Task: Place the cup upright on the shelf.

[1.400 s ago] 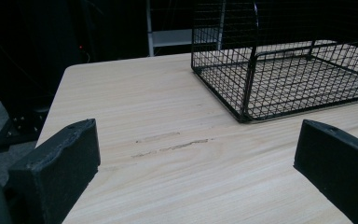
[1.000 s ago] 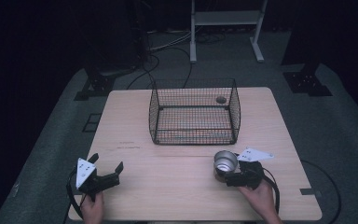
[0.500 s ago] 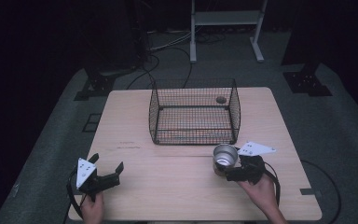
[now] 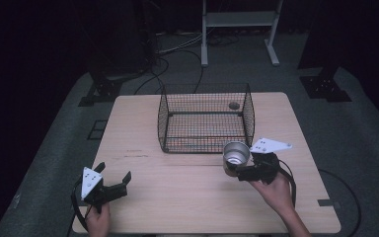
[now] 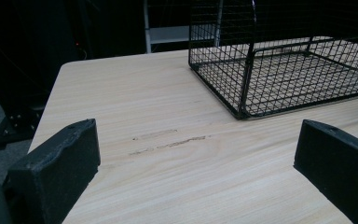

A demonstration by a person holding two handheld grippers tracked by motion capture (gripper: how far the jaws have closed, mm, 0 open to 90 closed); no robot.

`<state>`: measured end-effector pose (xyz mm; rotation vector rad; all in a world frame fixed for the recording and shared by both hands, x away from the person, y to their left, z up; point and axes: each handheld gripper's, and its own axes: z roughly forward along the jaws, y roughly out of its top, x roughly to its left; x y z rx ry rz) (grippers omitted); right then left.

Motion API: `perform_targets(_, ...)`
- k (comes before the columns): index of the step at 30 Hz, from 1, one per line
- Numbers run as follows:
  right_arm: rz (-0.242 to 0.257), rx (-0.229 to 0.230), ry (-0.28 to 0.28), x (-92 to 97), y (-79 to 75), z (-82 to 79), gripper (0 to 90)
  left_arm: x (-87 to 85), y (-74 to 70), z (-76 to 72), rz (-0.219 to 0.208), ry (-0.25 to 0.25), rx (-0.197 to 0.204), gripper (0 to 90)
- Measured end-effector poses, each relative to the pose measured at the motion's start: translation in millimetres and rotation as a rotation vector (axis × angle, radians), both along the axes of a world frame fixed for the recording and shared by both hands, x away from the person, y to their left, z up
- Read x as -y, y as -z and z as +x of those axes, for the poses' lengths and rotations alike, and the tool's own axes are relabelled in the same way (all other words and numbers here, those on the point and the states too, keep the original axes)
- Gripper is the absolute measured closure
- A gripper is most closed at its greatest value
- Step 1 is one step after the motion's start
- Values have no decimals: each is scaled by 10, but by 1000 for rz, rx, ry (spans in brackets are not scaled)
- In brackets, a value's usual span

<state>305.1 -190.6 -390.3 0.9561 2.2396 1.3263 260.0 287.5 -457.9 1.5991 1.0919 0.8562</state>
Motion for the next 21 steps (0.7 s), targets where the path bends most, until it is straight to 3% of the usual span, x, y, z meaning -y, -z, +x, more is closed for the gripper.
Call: perform_targets(21, 10, 40, -13, -114, -468, 343, 176, -6, 0, 2, -7, -1, 0, 0)
